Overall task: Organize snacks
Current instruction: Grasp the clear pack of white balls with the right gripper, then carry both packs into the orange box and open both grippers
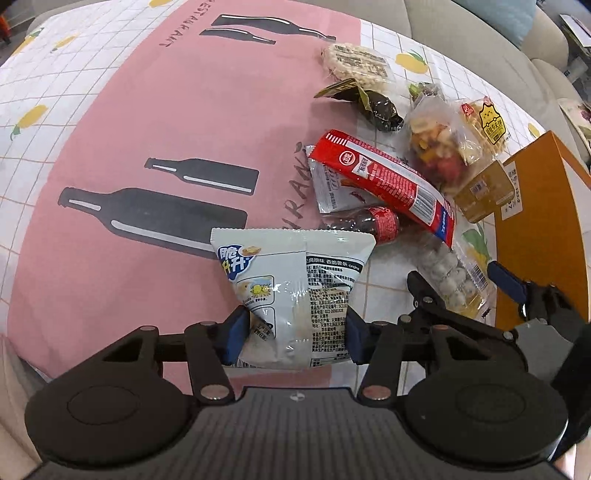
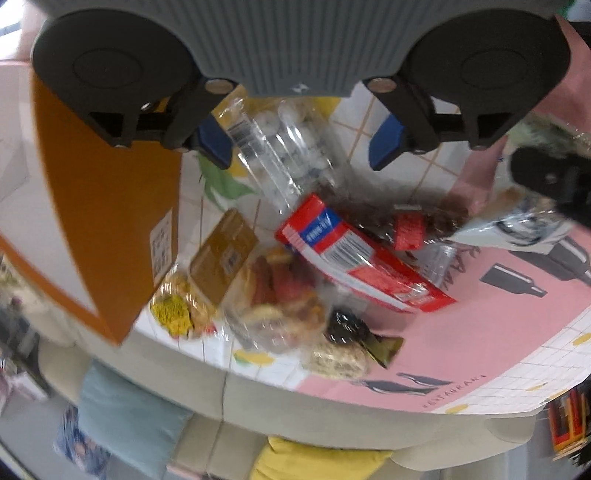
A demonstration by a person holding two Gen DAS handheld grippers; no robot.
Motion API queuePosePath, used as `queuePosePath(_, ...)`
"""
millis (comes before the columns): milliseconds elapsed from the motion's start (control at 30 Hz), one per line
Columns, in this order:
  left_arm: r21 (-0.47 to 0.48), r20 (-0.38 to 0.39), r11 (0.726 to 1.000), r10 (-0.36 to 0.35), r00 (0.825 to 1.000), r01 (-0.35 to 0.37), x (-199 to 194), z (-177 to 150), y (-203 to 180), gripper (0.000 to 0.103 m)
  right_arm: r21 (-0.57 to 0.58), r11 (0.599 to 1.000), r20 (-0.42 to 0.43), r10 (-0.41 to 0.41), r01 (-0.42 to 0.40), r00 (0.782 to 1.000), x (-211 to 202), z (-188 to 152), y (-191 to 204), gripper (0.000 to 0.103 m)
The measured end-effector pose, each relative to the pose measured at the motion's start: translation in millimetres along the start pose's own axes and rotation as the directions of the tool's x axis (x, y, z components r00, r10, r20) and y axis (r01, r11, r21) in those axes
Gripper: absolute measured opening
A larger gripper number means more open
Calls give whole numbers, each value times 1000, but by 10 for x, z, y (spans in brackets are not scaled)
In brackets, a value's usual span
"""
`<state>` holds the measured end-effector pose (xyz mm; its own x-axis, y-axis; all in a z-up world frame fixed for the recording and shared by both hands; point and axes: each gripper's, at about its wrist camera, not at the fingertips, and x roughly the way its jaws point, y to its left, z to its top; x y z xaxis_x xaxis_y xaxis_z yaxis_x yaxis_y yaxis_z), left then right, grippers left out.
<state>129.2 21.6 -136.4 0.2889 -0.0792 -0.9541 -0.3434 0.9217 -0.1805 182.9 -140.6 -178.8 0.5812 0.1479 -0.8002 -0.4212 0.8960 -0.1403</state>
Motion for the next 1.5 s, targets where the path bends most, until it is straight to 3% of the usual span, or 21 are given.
queuePosePath(267, 22, 1, 1000, -19, 1000, 19, -11, -23, 31, 59, 106, 985, -30, 143, -139, 989, -141, -63, 41, 86)
queuePosePath(367, 22, 1, 1000, -20, 1000, 20, -19, -28, 47, 59, 143, 969, -39, 208, -201, 977, -250, -123, 74, 77)
queuePosePath(567, 32, 15, 999, 1, 1000, -2, -3, -38, 36, 60, 148, 981, -11, 127, -124, 992, -192, -95, 64, 76)
queuePosePath(700, 34, 19, 999, 3, 1000, -4, 27, -47, 52, 60, 204, 968, -32, 159, -149, 987, -41, -87, 14, 75)
queuePosePath(867, 59, 31, 998, 10, 999, -11, 23, -59, 16, 57, 121, 984, 0, 128, -127, 992, -78, -119, 129, 59)
queuePosePath(1133, 86, 39, 996, -20, 999, 17, -96, -110, -19, 52, 172, 974, -40, 156, -147, 987, -135, -111, 34, 54)
queuePosePath(1300, 91, 63, 995, -42, 997, 36, -298, -161, -50, 52, 341, 924, -114, 223, -173, 968, -265, -164, -171, 53)
queuePosePath(1400, 97, 77, 994, -60, 995, 53, -418, -191, -95, 51, 516, 828, -121, 324, -220, 938, -394, -249, -371, 53)
queuePosePath(1500, 114, 100, 991, -82, 992, 70, -563, -220, -166, 51, 572, 777, -85, 373, -261, 924, -635, -303, -468, 53)
